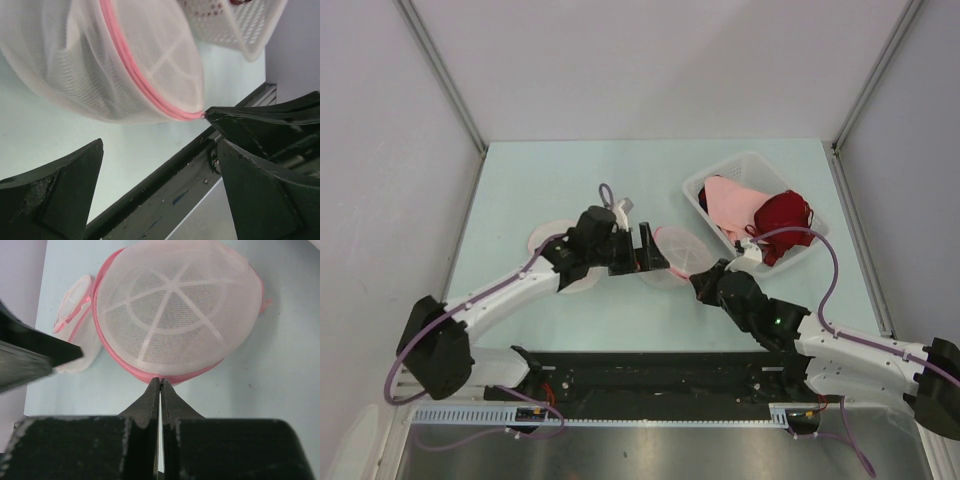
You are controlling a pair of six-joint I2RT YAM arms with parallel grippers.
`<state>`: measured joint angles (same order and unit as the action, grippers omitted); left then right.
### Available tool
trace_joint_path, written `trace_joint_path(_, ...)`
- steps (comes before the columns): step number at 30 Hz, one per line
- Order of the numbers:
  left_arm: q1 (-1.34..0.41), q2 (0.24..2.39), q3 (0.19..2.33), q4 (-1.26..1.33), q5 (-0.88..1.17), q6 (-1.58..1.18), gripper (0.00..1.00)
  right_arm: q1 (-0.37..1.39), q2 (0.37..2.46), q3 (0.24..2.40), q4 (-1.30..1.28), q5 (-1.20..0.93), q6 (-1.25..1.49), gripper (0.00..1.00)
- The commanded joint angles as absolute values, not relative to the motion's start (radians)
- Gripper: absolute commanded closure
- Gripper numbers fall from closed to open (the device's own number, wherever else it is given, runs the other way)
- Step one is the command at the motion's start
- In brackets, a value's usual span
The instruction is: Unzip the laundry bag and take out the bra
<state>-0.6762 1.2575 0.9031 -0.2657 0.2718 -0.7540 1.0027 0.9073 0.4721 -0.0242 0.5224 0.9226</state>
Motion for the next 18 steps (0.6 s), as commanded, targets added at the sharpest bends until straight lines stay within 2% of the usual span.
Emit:
trace_joint_path(1,-0.706,1.34,0.911,-0.143,0.328,-0.811,0.0,1.005,0.899,0.517,0.005,0.546,0.933,1.0)
trace_joint_path(11,-0.709,1.414,0.943,-0.078,0.318,-0.838,0.18,1.011,0.879,0.517,-0.058,0.571,0.931,1.0)
trace_joint_path(14,-0.709,1.443,0.957,-0.081,0.316,-0.841,0.45,1.009,0.885,0.517,-0.054,0.558,0.922,1.0)
trace_joint_path(15,-0.709,1.45,0.963,-0.09,0.313,-0.833,0.75,1.006,0.887,0.517,-0.058,0.558,0.922,1.0)
trace_joint_path(16,-0.707,1.45,0.988,-0.138,0.301,-0.822,0.9,0.997,0.885,0.517,-0.078,0.555,0.922,1.0)
trace_joint_path(17,-0.706,1.444,1.0,-0.162,0.285,-0.81,0.99,0.986,0.885,0.515,-0.092,0.555,0.925,1.0)
trace_joint_path(18,-0.703,1.428,1.011,-0.188,0.26,-0.784,1.0,0.948,0.882,0.512,-0.107,0.552,0.934,1.0)
